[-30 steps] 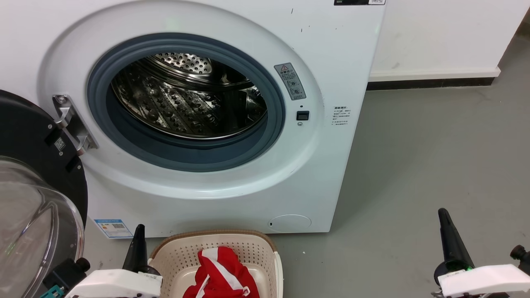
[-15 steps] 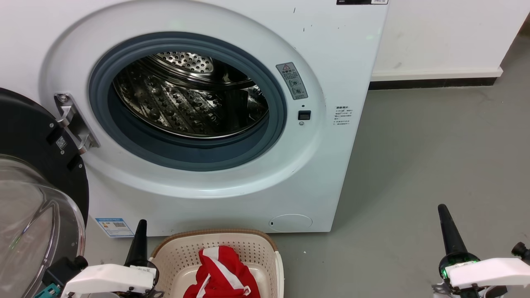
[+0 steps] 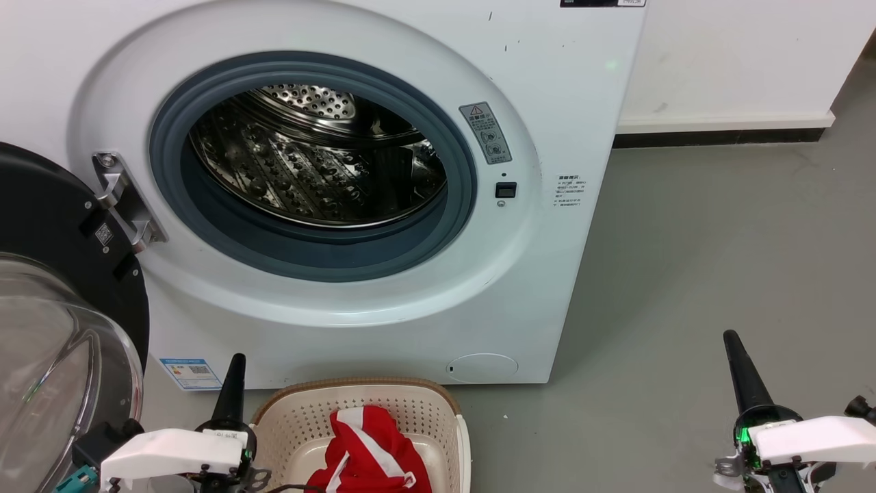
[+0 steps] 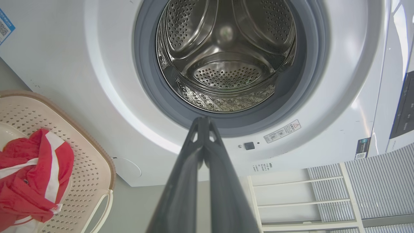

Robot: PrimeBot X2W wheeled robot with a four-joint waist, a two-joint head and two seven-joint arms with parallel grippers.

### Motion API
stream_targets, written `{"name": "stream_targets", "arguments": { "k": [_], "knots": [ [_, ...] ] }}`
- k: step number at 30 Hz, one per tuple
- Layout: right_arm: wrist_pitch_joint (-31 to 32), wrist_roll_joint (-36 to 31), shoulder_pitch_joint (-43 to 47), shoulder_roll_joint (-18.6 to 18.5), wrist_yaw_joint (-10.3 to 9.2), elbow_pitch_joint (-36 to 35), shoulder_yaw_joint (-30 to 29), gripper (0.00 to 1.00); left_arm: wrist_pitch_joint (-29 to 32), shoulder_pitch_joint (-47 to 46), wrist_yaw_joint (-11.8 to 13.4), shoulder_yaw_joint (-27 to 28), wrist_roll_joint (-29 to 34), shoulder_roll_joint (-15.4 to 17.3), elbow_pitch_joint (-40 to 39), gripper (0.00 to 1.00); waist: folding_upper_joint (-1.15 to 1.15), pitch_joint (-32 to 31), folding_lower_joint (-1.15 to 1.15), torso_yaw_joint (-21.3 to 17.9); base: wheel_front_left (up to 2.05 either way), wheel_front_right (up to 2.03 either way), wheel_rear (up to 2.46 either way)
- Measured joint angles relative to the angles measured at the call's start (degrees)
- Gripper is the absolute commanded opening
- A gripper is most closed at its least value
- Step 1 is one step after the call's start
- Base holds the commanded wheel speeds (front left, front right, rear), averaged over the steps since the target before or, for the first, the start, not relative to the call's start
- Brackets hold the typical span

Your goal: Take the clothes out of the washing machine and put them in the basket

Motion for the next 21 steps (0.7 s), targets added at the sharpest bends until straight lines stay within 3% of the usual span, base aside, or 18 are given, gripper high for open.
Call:
{"name": "stream_targets", "arguments": {
  "k": [21],
  "knots": [
    [2.92,10.79,-2.33,0.02,0.00,2.22,-0.98,0.00,2.59,-1.81,-1.16,0.47,-10.85,0.02,1.07,0.00,0.00,0.17,0.00,0.40,0.00,0.00,0.00]
  ]
}}
